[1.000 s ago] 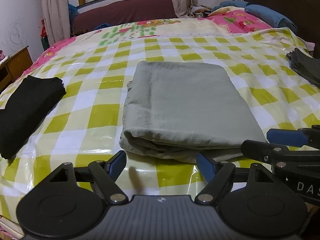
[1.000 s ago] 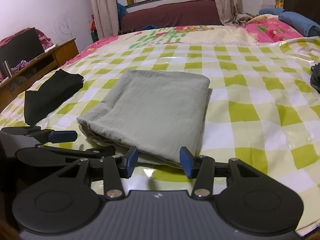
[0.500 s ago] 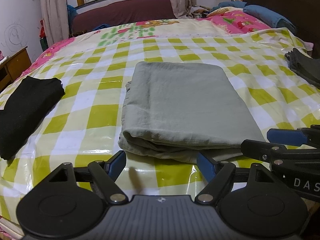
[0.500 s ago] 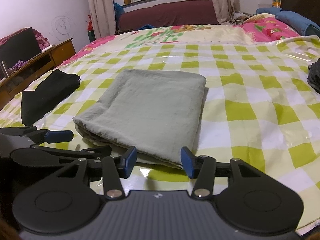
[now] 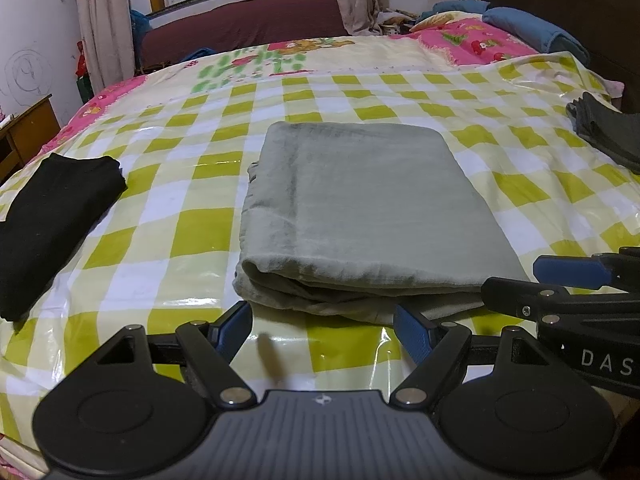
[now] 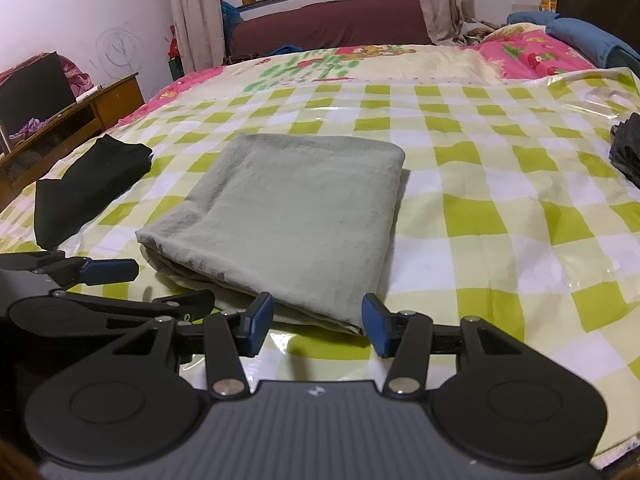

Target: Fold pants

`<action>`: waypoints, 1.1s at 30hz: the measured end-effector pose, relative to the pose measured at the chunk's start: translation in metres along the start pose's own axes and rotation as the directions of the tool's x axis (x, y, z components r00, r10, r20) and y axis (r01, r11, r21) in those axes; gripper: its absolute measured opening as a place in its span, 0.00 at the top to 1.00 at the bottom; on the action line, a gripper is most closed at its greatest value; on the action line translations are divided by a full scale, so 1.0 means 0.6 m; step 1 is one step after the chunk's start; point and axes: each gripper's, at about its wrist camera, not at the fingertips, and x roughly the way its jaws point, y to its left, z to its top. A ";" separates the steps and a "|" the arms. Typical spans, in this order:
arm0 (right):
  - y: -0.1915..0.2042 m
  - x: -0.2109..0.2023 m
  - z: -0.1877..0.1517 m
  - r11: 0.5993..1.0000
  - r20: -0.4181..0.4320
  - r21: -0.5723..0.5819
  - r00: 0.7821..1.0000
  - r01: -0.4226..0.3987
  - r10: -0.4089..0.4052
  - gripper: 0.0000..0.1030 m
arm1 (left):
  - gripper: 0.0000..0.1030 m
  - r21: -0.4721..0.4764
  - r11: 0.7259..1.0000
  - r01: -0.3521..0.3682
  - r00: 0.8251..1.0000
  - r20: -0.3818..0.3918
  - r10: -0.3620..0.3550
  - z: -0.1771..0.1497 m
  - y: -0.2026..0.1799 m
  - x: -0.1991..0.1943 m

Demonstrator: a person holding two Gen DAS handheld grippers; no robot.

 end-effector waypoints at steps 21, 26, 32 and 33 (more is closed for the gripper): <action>-0.005 0.003 -0.001 1.000 -0.004 0.005 1.000 0.018 -0.018 0.50 | 0.12 0.009 1.000 0.000 1.000 0.005 -0.001 -0.002 -0.001 -0.001; -0.005 0.003 -0.001 1.000 -0.004 0.007 1.000 0.018 -0.018 0.50 | 0.12 0.012 1.000 -0.001 1.000 0.009 0.001 -0.002 -0.002 -0.001; -0.007 0.004 -0.002 1.000 -0.007 0.006 1.000 0.021 -0.021 0.50 | 0.12 0.014 1.000 -0.005 1.000 0.008 0.004 -0.002 -0.002 -0.002; -0.007 0.004 -0.002 1.000 -0.006 0.006 1.000 0.021 -0.021 0.50 | 0.12 0.015 1.000 -0.005 1.000 0.008 0.005 -0.002 -0.002 -0.002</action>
